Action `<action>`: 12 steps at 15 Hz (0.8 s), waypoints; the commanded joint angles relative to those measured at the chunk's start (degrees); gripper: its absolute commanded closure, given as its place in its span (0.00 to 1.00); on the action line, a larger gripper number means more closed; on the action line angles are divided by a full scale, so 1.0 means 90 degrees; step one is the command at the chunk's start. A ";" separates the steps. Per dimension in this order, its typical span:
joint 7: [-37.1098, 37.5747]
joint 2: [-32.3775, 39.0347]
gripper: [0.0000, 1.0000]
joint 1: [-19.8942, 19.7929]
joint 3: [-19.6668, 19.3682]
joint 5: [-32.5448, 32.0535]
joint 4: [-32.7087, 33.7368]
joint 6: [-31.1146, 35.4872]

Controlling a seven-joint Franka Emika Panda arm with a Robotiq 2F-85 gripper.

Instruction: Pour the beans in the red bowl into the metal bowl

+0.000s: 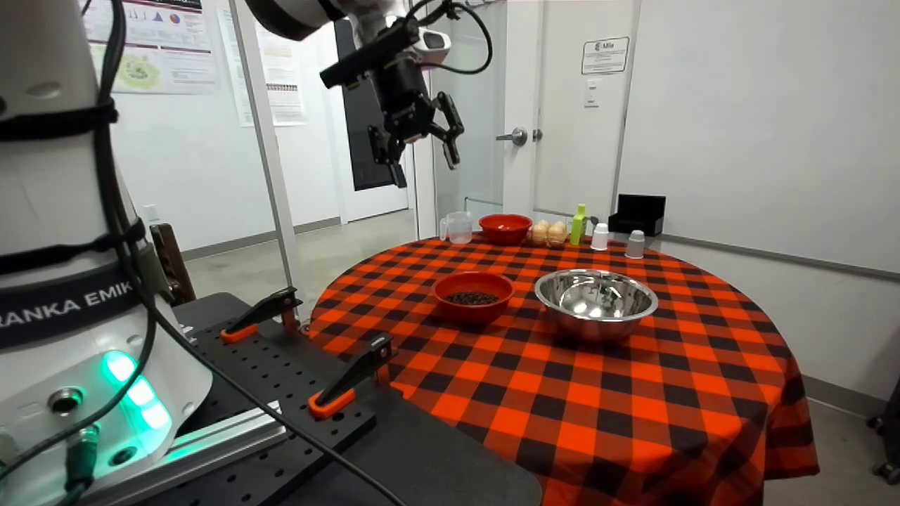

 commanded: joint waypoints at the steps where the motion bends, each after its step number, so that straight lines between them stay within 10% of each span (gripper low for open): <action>1: 0.0992 0.1526 0.00 0.0033 -0.0197 -0.0123 0.0937 0.0186; 12: 0.1791 0.3828 0.00 0.1634 -0.1116 -0.1746 0.1735 0.1607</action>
